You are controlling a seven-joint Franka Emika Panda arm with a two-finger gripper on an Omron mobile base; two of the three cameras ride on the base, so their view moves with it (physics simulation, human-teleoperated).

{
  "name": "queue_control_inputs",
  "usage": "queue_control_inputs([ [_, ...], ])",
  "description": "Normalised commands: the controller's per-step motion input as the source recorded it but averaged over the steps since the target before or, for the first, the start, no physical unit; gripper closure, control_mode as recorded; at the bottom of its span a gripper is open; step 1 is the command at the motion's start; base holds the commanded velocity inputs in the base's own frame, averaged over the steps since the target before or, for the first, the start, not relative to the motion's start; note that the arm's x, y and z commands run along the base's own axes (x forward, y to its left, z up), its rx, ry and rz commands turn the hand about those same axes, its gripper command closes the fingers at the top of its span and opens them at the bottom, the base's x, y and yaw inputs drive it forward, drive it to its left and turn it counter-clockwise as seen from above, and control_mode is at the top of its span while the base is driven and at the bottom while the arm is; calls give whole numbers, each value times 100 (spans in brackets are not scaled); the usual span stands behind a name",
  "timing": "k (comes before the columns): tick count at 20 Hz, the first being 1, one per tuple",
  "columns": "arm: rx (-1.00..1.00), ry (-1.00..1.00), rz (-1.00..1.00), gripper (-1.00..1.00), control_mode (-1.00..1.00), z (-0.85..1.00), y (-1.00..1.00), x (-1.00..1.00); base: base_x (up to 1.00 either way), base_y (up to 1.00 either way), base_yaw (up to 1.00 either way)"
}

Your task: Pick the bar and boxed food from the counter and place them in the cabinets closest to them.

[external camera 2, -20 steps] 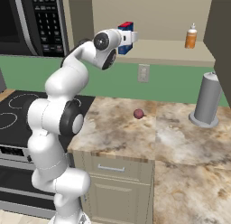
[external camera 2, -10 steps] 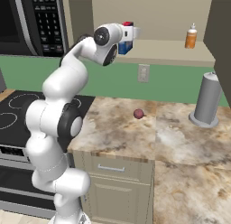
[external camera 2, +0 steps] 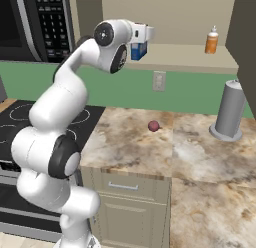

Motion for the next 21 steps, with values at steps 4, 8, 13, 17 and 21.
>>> queue_control_inputs([
  [4,0,-2,0,-100,-100,1,0,-100,0,0,0],
  [8,0,0,0,-100,-100,1,0,-100,0,0,0],
  [13,0,-2,3,-100,-100,11,3,-100,0,0,0],
  [17,-1,-9,2,-100,-100,17,5,-100,0,0,0],
  [21,-5,-19,4,-100,-100,12,8,-92,0,0,0],
])
